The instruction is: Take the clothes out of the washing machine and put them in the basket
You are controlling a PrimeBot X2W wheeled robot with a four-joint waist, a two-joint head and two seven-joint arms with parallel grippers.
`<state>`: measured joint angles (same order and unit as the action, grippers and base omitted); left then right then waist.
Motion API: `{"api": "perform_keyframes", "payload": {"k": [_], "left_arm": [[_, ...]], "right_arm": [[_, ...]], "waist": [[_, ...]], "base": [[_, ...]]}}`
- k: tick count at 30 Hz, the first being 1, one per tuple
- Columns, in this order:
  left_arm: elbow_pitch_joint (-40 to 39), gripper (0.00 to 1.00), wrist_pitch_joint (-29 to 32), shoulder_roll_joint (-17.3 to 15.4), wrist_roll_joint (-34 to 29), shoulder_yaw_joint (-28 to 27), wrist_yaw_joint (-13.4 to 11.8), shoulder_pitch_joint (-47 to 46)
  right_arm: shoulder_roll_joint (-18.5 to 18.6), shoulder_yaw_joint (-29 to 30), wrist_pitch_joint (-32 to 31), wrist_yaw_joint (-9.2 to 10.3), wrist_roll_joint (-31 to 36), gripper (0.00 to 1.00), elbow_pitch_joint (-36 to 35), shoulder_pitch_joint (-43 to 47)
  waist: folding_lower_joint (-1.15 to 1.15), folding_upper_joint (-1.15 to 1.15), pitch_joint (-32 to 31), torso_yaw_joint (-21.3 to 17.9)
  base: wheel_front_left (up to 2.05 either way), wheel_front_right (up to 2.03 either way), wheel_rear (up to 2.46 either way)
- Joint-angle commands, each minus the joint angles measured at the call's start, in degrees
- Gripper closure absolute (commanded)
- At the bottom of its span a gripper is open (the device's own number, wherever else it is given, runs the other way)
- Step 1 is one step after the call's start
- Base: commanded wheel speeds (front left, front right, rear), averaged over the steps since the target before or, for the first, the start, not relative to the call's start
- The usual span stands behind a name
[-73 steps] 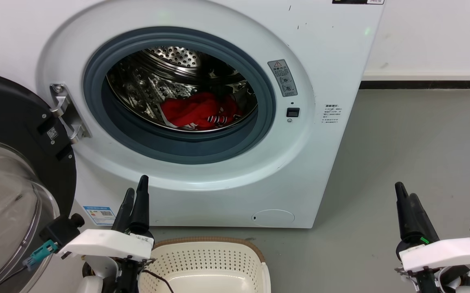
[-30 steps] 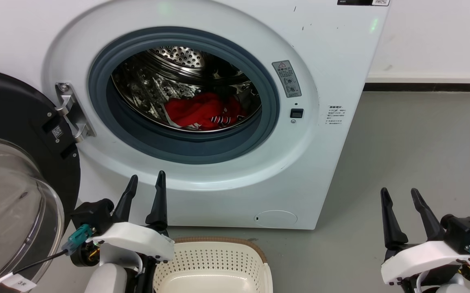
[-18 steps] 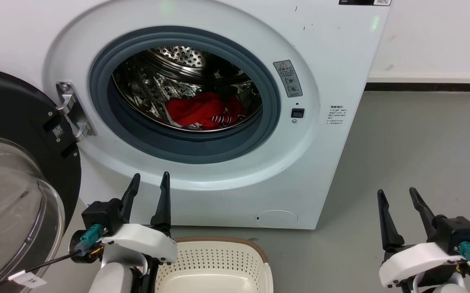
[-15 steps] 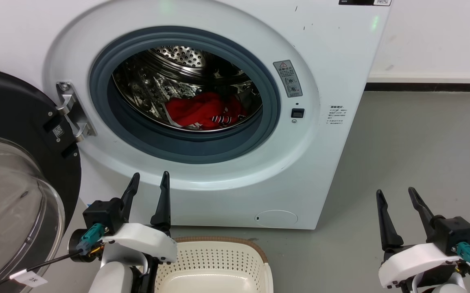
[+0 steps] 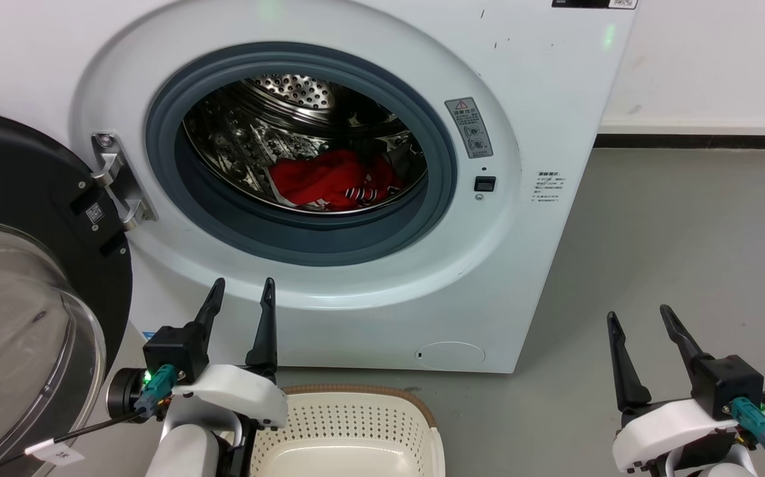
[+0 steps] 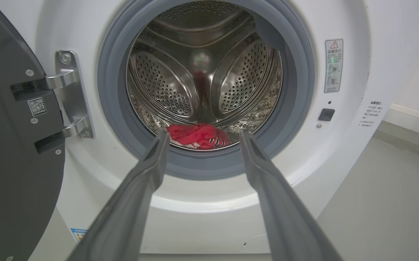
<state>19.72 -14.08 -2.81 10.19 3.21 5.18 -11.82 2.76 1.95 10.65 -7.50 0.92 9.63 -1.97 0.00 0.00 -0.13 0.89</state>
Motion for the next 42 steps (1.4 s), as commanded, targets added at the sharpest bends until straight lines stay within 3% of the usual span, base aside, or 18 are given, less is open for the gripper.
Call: {"api": "perform_keyframes", "payload": {"k": [1, 29, 42], "left_arm": [[0.0, 0.00, -0.4, -0.1, -1.0, -0.1, -0.2, -0.8], [1.0, 0.00, -1.1, -0.1, -3.7, -0.1, -1.1, -1.9], [5.7, 0.00, -1.1, -0.9, -5.8, -0.7, -3.6, -14.1]], "right_arm": [[0.2, -0.1, 0.5, 0.02, 0.7, 0.00, 0.0, 0.6], [0.2, -0.4, 1.1, 0.02, 2.4, 0.00, 0.8, -0.2], [0.2, -2.7, 0.5, 0.03, 2.3, 0.00, -3.0, -3.7]], "waist": [[0.00, 0.00, 0.0, 0.0], [0.00, 0.00, 0.6, 0.4], [0.00, 0.00, 9.0, -2.3]], "base": [[0.00, 0.00, 0.00], [0.00, 0.00, 0.00], [0.00, 0.00, 0.00]]}}
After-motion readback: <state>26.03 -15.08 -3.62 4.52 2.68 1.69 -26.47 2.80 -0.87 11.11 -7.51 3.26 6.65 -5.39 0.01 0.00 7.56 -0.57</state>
